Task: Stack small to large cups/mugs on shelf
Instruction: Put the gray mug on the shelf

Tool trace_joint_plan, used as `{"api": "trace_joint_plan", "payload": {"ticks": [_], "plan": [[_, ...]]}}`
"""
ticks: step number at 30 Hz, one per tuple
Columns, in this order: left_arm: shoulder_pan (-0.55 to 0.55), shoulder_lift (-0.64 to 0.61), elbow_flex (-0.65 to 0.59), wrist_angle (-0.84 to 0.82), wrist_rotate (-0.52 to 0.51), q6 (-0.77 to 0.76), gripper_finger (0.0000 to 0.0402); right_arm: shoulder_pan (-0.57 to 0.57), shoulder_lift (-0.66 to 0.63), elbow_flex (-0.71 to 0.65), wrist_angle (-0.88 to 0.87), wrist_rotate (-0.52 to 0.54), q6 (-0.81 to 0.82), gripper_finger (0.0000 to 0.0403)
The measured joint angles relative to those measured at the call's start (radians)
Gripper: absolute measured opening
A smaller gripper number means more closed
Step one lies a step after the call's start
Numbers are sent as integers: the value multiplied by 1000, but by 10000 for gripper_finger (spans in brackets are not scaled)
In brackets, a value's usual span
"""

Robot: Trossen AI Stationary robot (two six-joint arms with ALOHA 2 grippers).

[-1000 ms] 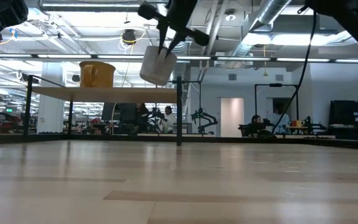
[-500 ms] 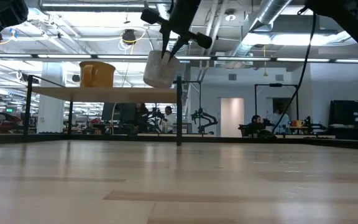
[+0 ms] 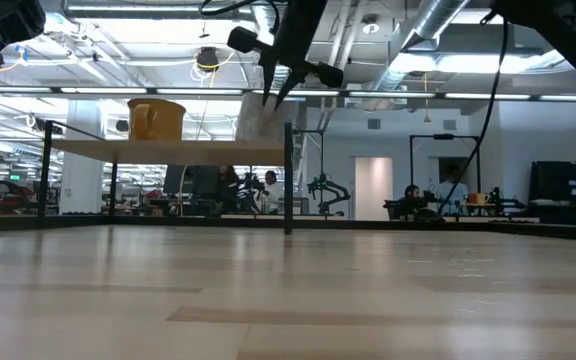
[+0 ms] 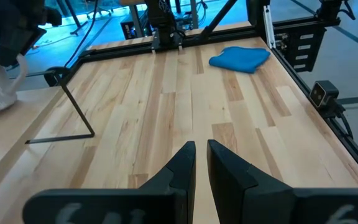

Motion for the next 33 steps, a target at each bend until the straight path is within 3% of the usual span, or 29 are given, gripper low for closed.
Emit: {"api": "trace_joint_plan", "payload": {"ticks": [10, 33], "plan": [[0, 0, 0, 0, 0, -1, 32, 0, 0, -2, 0, -12, 2, 108], [0, 0, 0, 0, 0, -29, 32, -15, 1, -2, 82, -73, -32, 98]]}}
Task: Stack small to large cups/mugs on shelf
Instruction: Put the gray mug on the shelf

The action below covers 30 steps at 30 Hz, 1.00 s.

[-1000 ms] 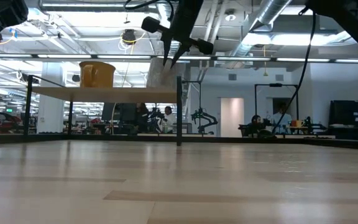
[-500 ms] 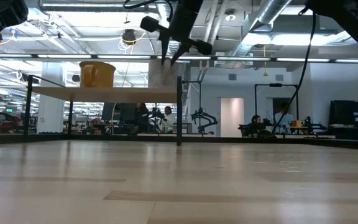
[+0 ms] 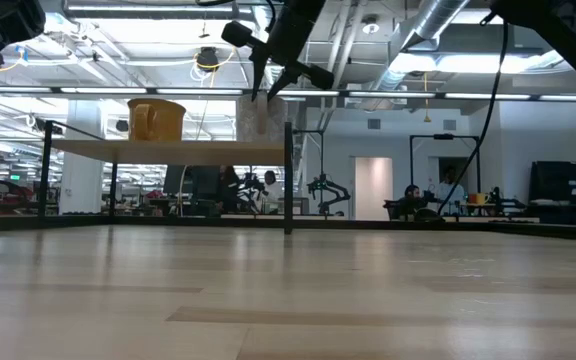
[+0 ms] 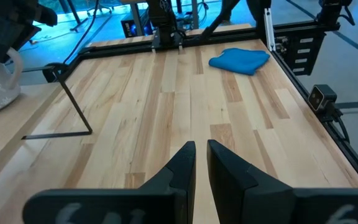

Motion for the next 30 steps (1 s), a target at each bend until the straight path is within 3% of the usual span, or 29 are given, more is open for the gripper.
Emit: {"api": "trace_joint_plan", "payload": {"ticks": [30], "plan": [[0, 0, 0, 15, 39, 5, 32, -33, 1, 0, 19, -21, -26, 99]]}}
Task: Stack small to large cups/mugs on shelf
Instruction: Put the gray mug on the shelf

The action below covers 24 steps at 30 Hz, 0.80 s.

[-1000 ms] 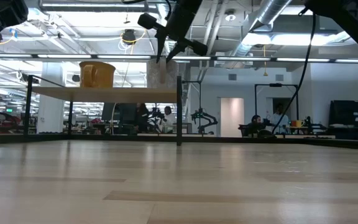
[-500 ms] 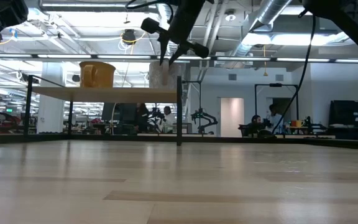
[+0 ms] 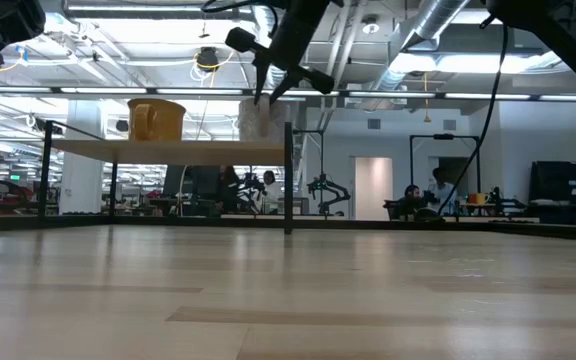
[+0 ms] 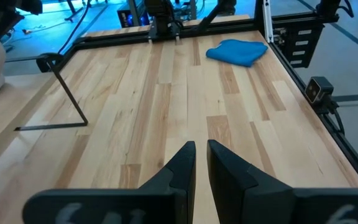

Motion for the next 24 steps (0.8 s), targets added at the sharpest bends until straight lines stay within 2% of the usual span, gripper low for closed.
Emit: {"api": "trace_joint_plan", "payload": {"ticks": [24], "plan": [[0, 0, 0, 3, 9, 0, 32, 5, 0, 0, 15, -45, 0, 99]]}}
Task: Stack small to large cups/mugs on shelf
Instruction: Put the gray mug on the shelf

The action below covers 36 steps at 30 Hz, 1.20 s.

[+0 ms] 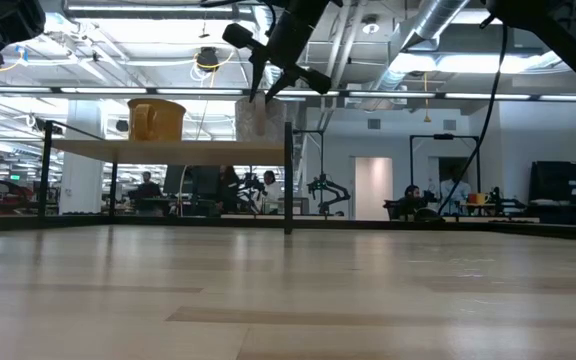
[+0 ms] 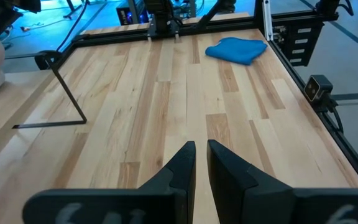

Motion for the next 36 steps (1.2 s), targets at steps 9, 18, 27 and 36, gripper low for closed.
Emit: {"api": "trace_joint_plan", "payload": {"ticks": [9, 18, 27, 36], "plan": [[0, 0, 0, 0, 1, 0, 32, 0, 0, 0, 0, -12, 0, 99], [0, 0, 0, 0, 1, 0, 32, 0, 0, 0, -1, -25, 6, 99], [0, 0, 0, 0, 1, 0, 32, 0, 0, 1, 0, -23, 0, 139], [0, 0, 0, 0, 1, 0, 32, 0, 0, 1, 13, -21, 0, 194]]}}
